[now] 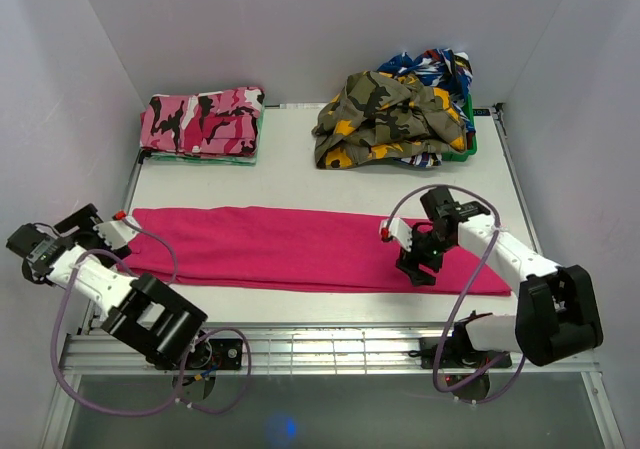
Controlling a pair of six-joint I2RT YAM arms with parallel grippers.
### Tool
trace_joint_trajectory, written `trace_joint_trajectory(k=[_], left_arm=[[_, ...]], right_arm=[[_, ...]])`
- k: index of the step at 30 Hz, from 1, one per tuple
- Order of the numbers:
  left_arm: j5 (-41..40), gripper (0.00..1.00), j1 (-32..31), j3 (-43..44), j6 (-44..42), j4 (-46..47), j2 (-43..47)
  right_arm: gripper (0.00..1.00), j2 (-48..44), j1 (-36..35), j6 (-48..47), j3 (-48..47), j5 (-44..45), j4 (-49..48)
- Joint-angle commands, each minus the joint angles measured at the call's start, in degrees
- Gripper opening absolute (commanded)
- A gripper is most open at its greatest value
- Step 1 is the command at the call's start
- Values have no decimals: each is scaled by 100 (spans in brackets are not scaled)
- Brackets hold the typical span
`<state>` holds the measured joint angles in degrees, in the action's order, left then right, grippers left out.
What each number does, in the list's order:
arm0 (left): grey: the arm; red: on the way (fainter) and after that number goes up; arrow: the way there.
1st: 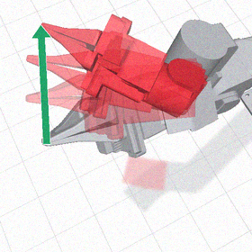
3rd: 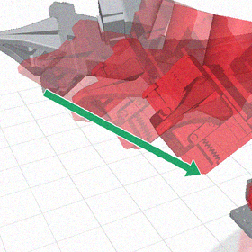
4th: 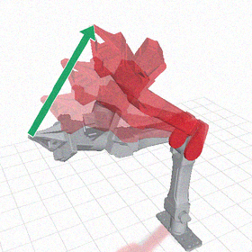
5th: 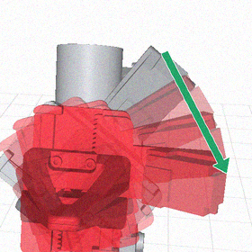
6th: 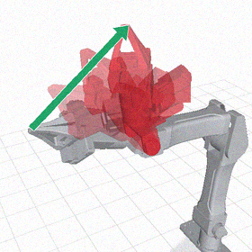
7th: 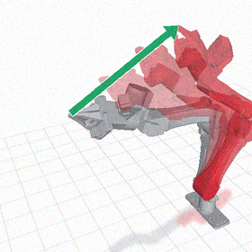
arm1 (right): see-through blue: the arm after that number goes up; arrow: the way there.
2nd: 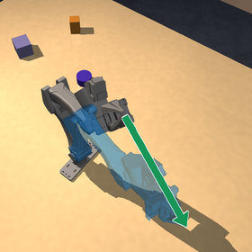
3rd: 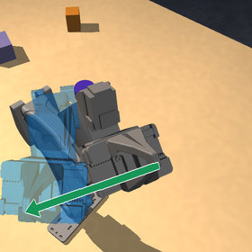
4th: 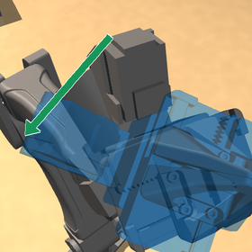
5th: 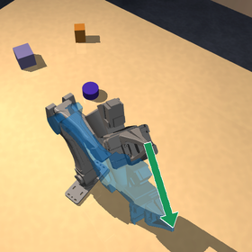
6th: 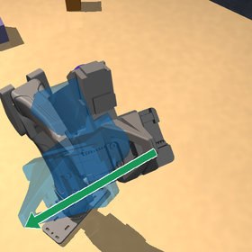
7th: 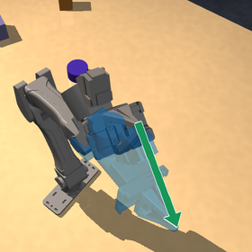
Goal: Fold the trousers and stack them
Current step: Fold the trousers
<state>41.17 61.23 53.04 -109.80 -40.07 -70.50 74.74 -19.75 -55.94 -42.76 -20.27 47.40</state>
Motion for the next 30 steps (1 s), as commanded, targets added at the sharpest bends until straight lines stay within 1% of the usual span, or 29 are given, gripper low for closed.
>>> trace_joint_trajectory(k=[1,2,3,4,5,6,7,8,9,10,12,13,14,15,17,18,19,20,22,23,25,26,27,28,29,30], left_arm=[[912,98,-575,-108,773,-1503,641],[737,98,-891,-240,1080,-1373,765],[543,98,-1477,-572,1440,-1267,888],[202,97,-1726,-775,2035,-1144,1089],[25,96,-1981,-995,2355,-795,1187],[-212,95,-2471,-1388,2662,-609,1249],[-606,93,-2667,-1549,3266,-415,1258],[-732,88,-2800,-1655,3524,-161,1180],[-803,85,-2923,-1708,3727,-115,1048],[-821,82,-2950,-1639,4120,-123,629],[-803,72,-2994,-1438,4570,-149,92],[-812,68,-3003,-1149,4773,-211,-198],[-777,65,-3012,-998,5053,-403,-740],[-768,60,-3012,-858,5143,-509,-972],[-908,58,-3029,-664,5301,-668,-1464],[-1004,55,-3056,-654,5302,-686,-1571],[-1206,54,-3056,-698,5128,-773,-1711],[-1208,52,-3065,-768,5126,-809,-1713],[-1567,49,-3082,-1004,4759,-791,-1599],[-1751,48,-3117,-1275,4435,-844,-1381],[-1805,47,-3126,-1541,4012,-1045,-1064],[-1797,47,-3135,-1646,3827,-1290,-880],[-1666,50,-3135,-1734,3652,-1327,-469],[-1534,54,-3135,-1683,3606,-1354,-273],[-1350,62,-3135,-1569,3562,-1554,-115],[-1105,67,-3135,-1177,3501,-1687,0]], right_arm=[[77,-450,76,575,-969,-196,498],[78,-478,137,645,-1206,-205,560],[78,-487,199,690,-1295,-179,752],[77,-495,304,733,-1357,-144,858],[75,-487,635,717,-1401,-126,955],[74,-469,865,664,-1428,-143,1051],[73,-452,1120,559,-1428,-187,1235],[72,-425,1566,349,-1436,-231,1315],[71,-338,1727,286,-1402,-214,1342],[71,-285,1816,251,-1358,-170,1334],[69,-23,1852,329,-1157,-38,1203],[68,84,1860,417,-1086,-12,1019],[66,206,1852,487,-1024,-21,939],[66,451,1860,531,-963,5,816],[64,681,1860,558,-769,267,396],[63,891,1861,480,-699,391,254],[62,989,1895,401,-550,584,61],[62,1068,1896,304,-462,690,59],[62,1253,1939,14,-277,971,-265],[61,1393,2157,-109,-120,1225,-431],[59,1534,2290,-452,-48,1455,-521],[55,1587,2378,-522,-135,1517,-504],[54,1579,2396,-662,-240,1378,-138],[54,1518,2397,-846,-380,1177,109],[54,1448,2310,-874,-565,600,364],[56,1325,2230,-892,-1071,229,663]])
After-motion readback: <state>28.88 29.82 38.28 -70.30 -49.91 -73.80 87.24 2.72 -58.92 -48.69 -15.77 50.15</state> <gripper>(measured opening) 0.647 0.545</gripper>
